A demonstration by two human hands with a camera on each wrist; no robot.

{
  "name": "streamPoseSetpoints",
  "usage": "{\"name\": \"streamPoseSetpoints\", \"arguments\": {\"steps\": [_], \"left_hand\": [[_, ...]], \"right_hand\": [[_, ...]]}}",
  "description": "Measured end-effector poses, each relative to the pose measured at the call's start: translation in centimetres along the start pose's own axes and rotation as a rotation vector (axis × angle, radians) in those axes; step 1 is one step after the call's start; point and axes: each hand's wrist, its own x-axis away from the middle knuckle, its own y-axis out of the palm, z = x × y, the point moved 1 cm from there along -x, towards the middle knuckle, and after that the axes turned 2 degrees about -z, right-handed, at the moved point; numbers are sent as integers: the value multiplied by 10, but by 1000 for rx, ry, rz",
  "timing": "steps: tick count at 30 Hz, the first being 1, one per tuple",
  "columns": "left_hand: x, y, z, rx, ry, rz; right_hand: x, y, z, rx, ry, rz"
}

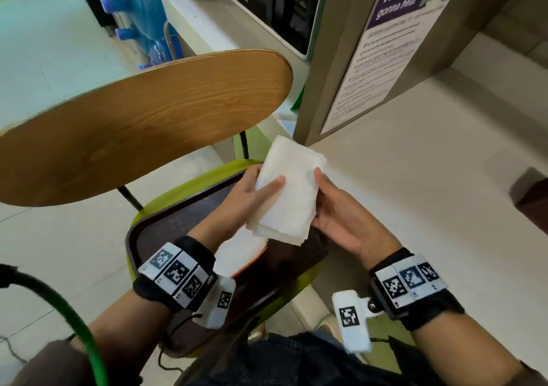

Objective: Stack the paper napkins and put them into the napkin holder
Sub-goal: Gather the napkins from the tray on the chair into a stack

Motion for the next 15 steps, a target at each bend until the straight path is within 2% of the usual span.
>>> {"name": "streamPoseSetpoints", "arguments": {"steps": [5,9,13,15], "left_hand": [[-21,83,28,-151,127,-122],[-35,150,45,-228,237,-253],[-53,217,40,-286,219,-483],[-62,251,35,-333,222,-533]], "right_hand": [[38,-31,-33,129,-148,158],[77,-80,-59,156,-357,322],[123,-139,-76,325,-526,469],[143,-168,-77,340,-571,516]]}}
